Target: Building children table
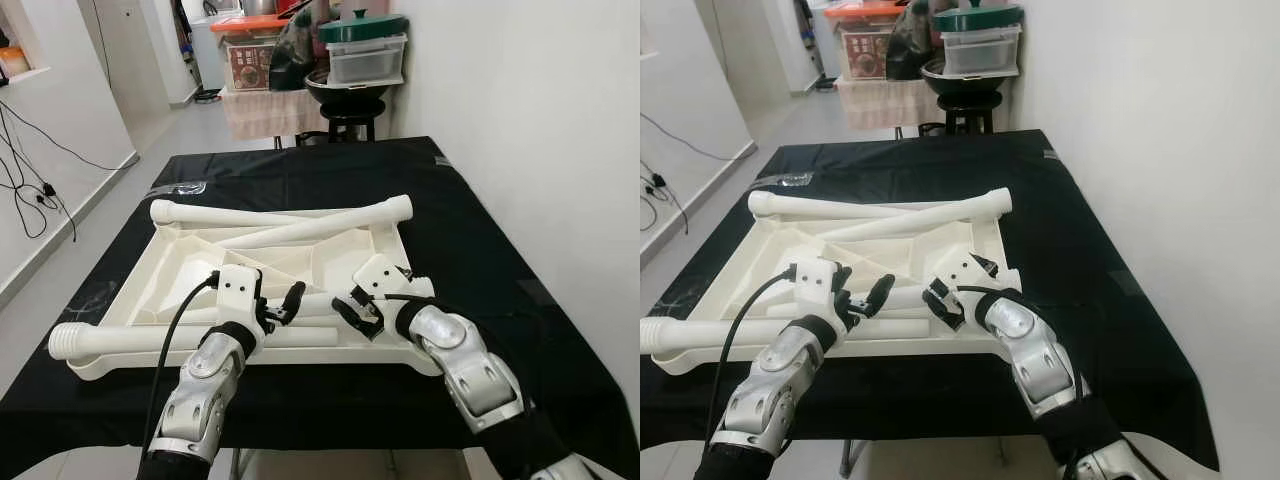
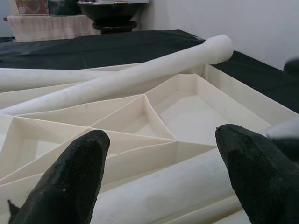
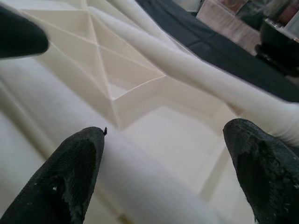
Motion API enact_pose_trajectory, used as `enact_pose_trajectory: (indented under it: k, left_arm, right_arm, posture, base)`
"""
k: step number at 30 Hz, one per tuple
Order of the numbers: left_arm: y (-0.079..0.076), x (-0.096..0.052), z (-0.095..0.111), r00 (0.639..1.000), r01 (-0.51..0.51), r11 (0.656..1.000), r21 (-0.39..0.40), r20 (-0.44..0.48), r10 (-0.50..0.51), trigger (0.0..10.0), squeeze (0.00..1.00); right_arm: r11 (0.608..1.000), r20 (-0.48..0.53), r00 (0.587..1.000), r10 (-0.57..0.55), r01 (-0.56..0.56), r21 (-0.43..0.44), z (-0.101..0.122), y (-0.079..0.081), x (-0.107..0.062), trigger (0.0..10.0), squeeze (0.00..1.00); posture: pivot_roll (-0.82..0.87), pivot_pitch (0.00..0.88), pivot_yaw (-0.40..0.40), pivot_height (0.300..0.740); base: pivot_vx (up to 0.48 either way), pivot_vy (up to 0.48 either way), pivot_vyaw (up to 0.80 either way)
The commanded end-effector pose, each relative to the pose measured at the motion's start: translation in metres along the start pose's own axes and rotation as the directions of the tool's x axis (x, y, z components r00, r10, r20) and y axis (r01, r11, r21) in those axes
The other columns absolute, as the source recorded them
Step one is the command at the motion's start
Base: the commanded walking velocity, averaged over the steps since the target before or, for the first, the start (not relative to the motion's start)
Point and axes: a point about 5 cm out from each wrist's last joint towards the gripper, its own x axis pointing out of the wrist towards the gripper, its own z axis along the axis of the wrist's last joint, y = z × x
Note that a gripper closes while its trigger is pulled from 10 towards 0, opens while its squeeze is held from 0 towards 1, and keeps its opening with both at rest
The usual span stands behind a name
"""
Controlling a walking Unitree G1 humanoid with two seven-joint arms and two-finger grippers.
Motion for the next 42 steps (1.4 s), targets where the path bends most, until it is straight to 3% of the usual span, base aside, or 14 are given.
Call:
enact_pose_trajectory:
  k: [1, 5, 11, 14, 20, 22, 28, 31, 38, 42]
  left_arm:
    - [0.005, -0.004, -0.001, 1.0, -0.016, 1.0, 0.017, -0.016, 0.017, 10.0, 0.0]
    - [0.005, -0.005, -0.001, 1.0, -0.019, 1.0, 0.017, -0.017, 0.019, 10.0, 0.0]
    - [0.006, -0.007, -0.001, 1.0, -0.023, 1.0, 0.018, -0.018, 0.023, 10.0, 0.0]
    - [0.009, -0.013, -0.001, 0.999, -0.045, 0.999, 0.025, -0.028, 0.045, 10.0, 0.0]
    - [0.013, -0.023, -0.004, 0.996, -0.075, 0.997, 0.005, -0.055, 0.075, 10.0, 0.0]
    - [0.013, -0.023, -0.004, 0.996, -0.075, 0.997, 0.005, -0.055, 0.075, 10.0, 0.0]
    - [0.011, -0.028, -0.001, 0.995, -0.059, 0.998, -0.03, -0.081, 0.056, 10.0, 0.0]
    - [0.008, -0.033, 0.005, 0.994, -0.005, 1.0, -0.022, -0.109, 0.003, 10.0, 0.0]
    - [-0.001, -0.037, 0.015, 0.99, 0.069, 0.998, -0.014, -0.118, -0.07, 10.0, 0.0]
    - [-0.007, -0.04, 0.017, 0.983, 0.116, 0.993, -0.014, -0.141, -0.116, 10.0, 0.0]
  right_arm:
    - [0.999, -0.041, 0.999, 0.024, -0.024, -0.022, 0.001, -0.003, 0.004, 10.0, 0.0]
    - [0.996, -0.095, 0.993, 0.065, -0.071, -0.056, 0.01, -0.013, 0.014, 10.0, 0.0]
    - [0.99, -0.116, 0.989, 0.093, -0.104, -0.099, 0.011, -0.015, 0.02, 10.0, 0.0]
    - [0.956, -0.178, 0.964, 0.199, -0.23, -0.179, 0.005, -0.015, 0.025, 10.0, 0.0]
    - [0.909, -0.273, 0.916, 0.295, -0.357, -0.216, 0.002, -0.019, 0.027, 10.0, 0.0]
    - [0.909, -0.273, 0.916, 0.295, -0.357, -0.216, 0.002, -0.019, 0.027, 10.0, 0.0]
    - [0.894, -0.317, 0.873, 0.371, -0.428, -0.131, 0.007, -0.026, 0.029, 10.0, 0.0]
    - [0.858, -0.298, 0.818, 0.492, -0.513, 0.011, 0.015, -0.026, 0.03, 10.0, 0.0]
    - [0.805, -0.266, 0.762, 0.59, -0.582, 0.117, 0.019, -0.023, 0.034, 10.0, 0.0]
    - [0.786, -0.301, 0.733, 0.61, -0.606, 0.119, 0.018, -0.02, 0.035, 10.0, 0.0]
  posture:
    - [-0.07, 0.0, 0.056, 0.74]
    - [-0.05, 0.0, 0.046, 0.74]
    - [-0.04, 0.0, 0.041, 0.74]
    - [-0.02, 0.0, 0.026, 0.74]
    - [0.0, 0.0, 0.014, 0.74]
    - [0.0, 0.0, 0.014, 0.74]
    - [0.01, 0.0, 0.003, 0.74]
    - [0.01, 0.0, -0.003, 0.74]
    - [0.02, 0.0, -0.014, 0.74]
    - [0.02, 0.0, -0.016, 0.74]
  base:
    - [0.0, 0.0, 0.0]
    - [0.0, 0.0, 0.0]
    - [0.0, 0.0, 0.0]
    - [0.0, 0.0, 0.0]
    - [0.0, 0.0, 0.0]
    - [0.0, 0.0, 0.0]
    - [0.0, 0.0, 0.0]
    - [0.0, 0.0, 0.0]
    - [0.0, 0.0, 0.0]
    - [0.0, 0.0, 0.0]
